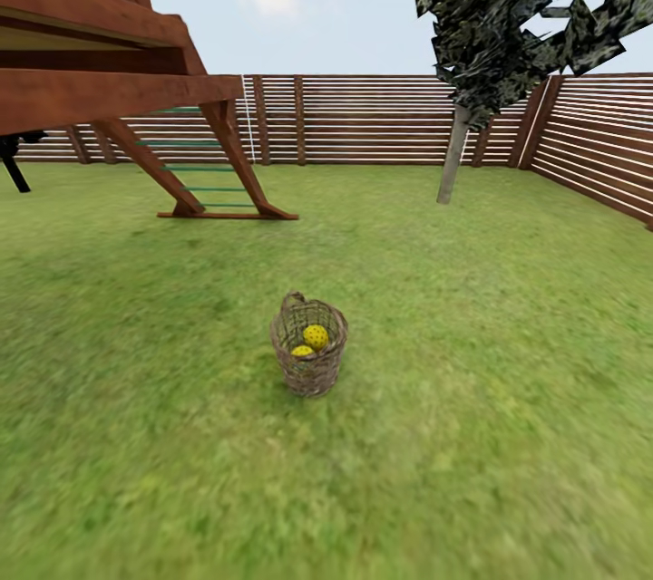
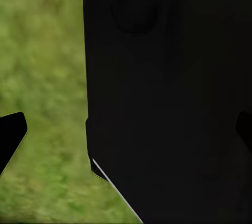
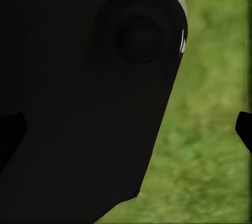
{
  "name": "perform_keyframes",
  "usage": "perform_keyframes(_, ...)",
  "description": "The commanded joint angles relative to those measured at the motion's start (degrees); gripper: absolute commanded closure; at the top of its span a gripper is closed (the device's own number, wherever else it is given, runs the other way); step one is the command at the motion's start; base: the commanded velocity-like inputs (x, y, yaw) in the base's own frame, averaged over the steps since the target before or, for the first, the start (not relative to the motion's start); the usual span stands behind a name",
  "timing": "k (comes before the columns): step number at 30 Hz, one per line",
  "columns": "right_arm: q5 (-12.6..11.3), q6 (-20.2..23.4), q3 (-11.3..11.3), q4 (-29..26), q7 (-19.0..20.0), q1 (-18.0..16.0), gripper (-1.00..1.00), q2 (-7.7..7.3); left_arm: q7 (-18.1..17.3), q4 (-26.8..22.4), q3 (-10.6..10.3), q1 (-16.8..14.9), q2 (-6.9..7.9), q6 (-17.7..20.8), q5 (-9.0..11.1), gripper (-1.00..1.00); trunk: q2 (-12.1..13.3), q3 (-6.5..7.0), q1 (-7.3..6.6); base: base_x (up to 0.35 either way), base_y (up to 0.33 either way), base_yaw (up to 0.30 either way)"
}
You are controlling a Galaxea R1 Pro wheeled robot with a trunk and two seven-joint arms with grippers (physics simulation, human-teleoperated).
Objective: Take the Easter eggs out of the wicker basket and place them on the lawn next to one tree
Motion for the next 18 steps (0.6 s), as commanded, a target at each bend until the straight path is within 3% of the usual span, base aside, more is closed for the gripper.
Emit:
perform_keyframes(1, 0.00, -0.27, 0.45, 0.13, 0.06, -0.06, -1.00, -0.01, -0.02, -0.08, 0.06, 0.03, 0.00, -0.08, 0.06, -1.00, -0.02, -0.04, 0.04, 0.340, 0.000, 0.000)
perform_keyframes(7, 0.19, -0.27, 0.49, -0.01, 0.04, -0.06, -1.00, -0.01, 0.03, -0.07, 0.06, 0.03, 0.00, -0.02, 0.06, -1.00, -0.02, -0.04, 0.04, 0.340, 0.000, 0.000)
perform_keyframes(10, 0.50, -0.64, 0.49, -1.52, -0.34, -0.38, -1.00, -0.24, -0.19, -0.28, 0.06, 0.03, -0.05, -0.08, -0.10, -1.00, -0.02, -0.04, 0.04, 0.134, 0.000, 0.000)
perform_keyframes(12, 0.39, 1.19, 0.47, -8.63, -0.60, -2.49, -1.00, -0.38, -0.46, -0.79, 0.02, 0.01, -1.20, -0.04, -0.07, -1.00, -0.02, -0.04, 0.04, 0.014, 0.000, 0.000)
perform_keyframes(13, 0.20, 10.34, 0.31, -15.40, -0.79, -7.05, -1.00, -0.48, -0.99, -2.24, 0.14, -0.98, -1.23, 0.53, 0.77, -1.00, -0.02, -0.04, 0.04, 0.002, 0.000, 0.000)
perform_keyframes(14, 0.16, 15.11, 0.18, -17.30, -0.70, -9.49, -1.00, -0.55, -1.03, -3.56, 0.19, -2.30, -0.99, 0.99, 1.57, -1.00, -0.02, -0.04, 0.04, 0.001, 0.000, 0.000)
perform_keyframes(16, 0.13, 22.03, 0.07, -18.97, -0.76, -13.82, -1.00, -0.60, -1.02, -5.23, 0.27, -6.48, -0.68, 2.58, 2.46, -1.00, -0.02, -0.04, 0.04, 0.000, 0.000, 0.000)
perform_keyframes(18, 0.05, 23.90, 0.05, -19.32, -0.75, -16.52, -1.00, -0.62, -1.11, -5.85, 0.30, -9.74, -0.67, 4.22, 2.65, -1.00, -0.02, -0.04, 0.04, 0.000, 0.000, 0.000)
